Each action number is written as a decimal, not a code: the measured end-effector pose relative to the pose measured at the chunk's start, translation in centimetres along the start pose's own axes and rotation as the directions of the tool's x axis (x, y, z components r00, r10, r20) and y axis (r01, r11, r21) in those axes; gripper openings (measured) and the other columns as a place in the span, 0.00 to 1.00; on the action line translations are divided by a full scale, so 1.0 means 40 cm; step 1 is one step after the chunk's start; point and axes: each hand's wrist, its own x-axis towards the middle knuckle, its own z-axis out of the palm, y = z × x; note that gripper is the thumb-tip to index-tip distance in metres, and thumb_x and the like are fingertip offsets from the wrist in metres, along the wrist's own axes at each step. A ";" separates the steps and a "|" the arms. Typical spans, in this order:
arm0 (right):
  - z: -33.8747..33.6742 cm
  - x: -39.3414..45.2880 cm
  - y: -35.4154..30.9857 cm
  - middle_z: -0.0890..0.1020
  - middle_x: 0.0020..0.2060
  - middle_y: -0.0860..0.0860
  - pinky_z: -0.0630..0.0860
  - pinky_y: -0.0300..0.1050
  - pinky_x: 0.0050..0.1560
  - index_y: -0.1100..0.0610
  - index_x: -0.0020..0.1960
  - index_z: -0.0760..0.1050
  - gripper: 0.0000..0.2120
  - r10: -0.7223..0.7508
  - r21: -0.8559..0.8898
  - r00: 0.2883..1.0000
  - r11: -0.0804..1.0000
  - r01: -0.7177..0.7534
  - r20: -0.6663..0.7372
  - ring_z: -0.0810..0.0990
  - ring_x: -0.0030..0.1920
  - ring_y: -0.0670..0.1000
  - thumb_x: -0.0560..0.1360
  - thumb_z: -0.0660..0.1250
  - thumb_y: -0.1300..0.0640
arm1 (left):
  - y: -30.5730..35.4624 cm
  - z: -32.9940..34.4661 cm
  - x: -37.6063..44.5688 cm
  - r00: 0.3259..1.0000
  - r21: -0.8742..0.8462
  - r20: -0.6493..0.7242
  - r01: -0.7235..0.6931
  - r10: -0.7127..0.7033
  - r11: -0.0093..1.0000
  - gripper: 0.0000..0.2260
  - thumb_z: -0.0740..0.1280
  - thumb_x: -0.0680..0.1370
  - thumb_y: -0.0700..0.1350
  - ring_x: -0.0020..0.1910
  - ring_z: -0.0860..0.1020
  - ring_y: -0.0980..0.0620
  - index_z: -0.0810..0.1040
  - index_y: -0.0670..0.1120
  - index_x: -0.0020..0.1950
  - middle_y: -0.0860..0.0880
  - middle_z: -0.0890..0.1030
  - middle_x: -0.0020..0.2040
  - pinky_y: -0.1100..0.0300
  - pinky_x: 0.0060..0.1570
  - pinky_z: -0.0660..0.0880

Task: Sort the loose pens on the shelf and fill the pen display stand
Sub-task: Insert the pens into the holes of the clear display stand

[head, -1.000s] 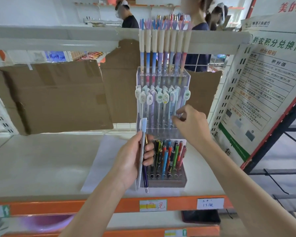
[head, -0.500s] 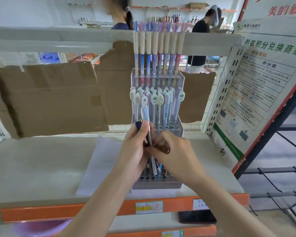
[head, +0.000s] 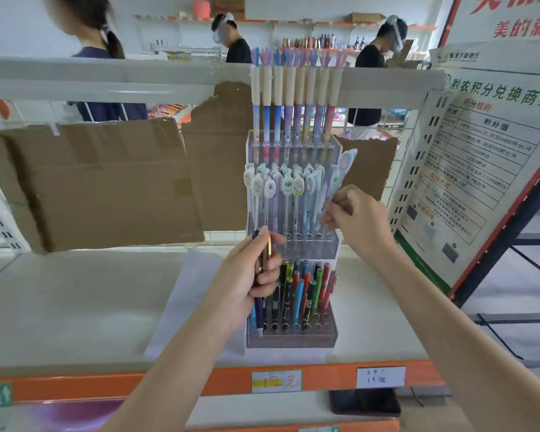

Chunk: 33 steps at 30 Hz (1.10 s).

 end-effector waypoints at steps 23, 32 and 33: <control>-0.006 -0.107 0.010 0.79 0.36 0.43 0.68 0.24 0.38 0.53 0.43 0.77 0.04 -0.097 -0.235 0.990 0.965 0.119 0.103 0.74 0.35 0.38 0.76 0.66 0.59 | -0.020 0.055 0.038 0.998 -0.189 -0.009 0.053 -0.056 0.981 0.16 0.52 0.81 0.52 0.26 0.65 0.54 0.71 0.45 0.40 0.51 0.67 0.28 0.64 0.28 0.65; 0.026 -0.206 -0.027 0.75 0.28 0.42 0.66 0.31 0.34 0.52 0.38 0.77 0.06 -0.067 -0.146 0.934 0.981 0.125 0.351 0.72 0.30 0.38 0.72 0.71 0.53 | -0.017 0.084 0.048 0.997 -0.274 -0.070 0.005 -0.025 0.962 0.14 0.54 0.82 0.52 0.30 0.65 0.54 0.68 0.46 0.41 0.51 0.67 0.31 0.62 0.36 0.61; 0.028 -0.206 -0.027 0.74 0.27 0.41 0.66 0.31 0.34 0.50 0.37 0.75 0.07 -0.063 -0.135 0.935 0.984 0.117 0.348 0.72 0.29 0.38 0.72 0.71 0.53 | -0.017 0.083 0.048 0.997 -0.272 -0.076 0.000 -0.021 0.962 0.14 0.54 0.81 0.51 0.30 0.65 0.54 0.68 0.46 0.41 0.51 0.68 0.31 0.62 0.36 0.62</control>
